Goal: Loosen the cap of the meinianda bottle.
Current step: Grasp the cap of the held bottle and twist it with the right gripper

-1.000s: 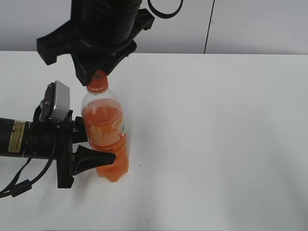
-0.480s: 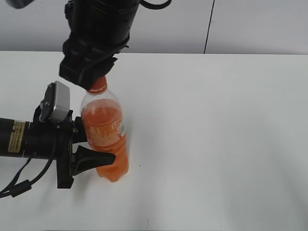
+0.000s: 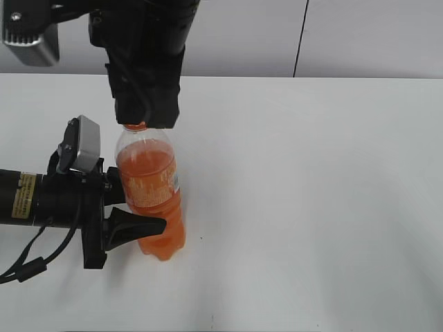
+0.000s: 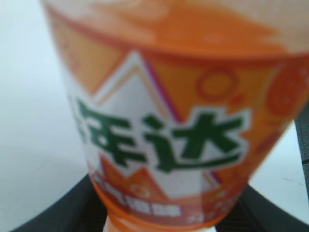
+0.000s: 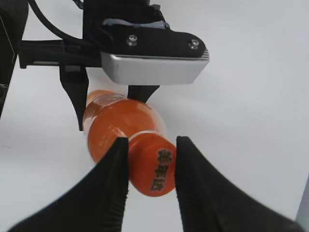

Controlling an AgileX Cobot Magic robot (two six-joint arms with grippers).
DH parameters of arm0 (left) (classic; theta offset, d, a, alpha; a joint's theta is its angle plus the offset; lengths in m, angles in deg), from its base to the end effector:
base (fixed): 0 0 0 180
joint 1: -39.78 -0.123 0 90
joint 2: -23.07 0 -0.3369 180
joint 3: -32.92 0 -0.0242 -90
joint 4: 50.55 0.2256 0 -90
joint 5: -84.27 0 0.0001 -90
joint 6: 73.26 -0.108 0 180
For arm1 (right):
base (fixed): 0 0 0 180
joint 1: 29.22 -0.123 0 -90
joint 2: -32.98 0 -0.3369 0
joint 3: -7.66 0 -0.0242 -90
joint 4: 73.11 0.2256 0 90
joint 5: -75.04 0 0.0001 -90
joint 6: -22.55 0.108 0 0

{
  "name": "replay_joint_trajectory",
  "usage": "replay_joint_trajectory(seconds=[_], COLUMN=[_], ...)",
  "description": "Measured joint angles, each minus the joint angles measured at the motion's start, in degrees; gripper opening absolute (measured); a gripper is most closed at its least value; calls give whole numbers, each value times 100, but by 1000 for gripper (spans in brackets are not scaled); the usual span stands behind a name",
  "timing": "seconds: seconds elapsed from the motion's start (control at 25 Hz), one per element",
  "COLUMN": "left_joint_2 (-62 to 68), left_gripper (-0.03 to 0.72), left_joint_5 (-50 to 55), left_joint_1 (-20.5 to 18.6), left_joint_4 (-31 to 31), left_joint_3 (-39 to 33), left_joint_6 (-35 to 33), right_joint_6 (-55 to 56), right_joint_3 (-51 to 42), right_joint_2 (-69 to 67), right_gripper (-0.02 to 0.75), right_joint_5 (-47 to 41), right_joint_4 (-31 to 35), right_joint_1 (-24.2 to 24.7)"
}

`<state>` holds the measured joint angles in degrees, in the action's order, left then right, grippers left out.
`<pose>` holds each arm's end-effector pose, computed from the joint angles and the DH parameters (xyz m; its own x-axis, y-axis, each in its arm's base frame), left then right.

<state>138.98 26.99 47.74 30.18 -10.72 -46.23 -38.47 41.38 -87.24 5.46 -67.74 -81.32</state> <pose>0.2677 -0.1279 0.1734 -0.1732 0.4301 -0.8860 0.9648 0.2548 -0.0649 0.2609 0.3506 0.3537 0.4057 -0.8709 -0.2774 -0.8961 -0.3194 -0.3081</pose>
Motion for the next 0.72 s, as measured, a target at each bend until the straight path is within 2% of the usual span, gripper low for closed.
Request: replay_joint_trajectory(seconds=[0.28,0.6,0.72], left_joint_2=[0,0,0], left_gripper=[382,381,381], left_joint_5=[7,1,-4], left_joint_1=[0,0,0], left_joint_4=[-5,30,30], left_joint_3=[0,0,0], left_joint_6=[19,-29,-29], right_joint_6=[-68,22,719], right_joint_3=[0,-6,-6], right_joint_2=[6,178,345], right_gripper=[227,359,419], right_joint_5=[5,-14,-14], right_joint_4=[-6,40,197], right_joint_1=[0,0,0])
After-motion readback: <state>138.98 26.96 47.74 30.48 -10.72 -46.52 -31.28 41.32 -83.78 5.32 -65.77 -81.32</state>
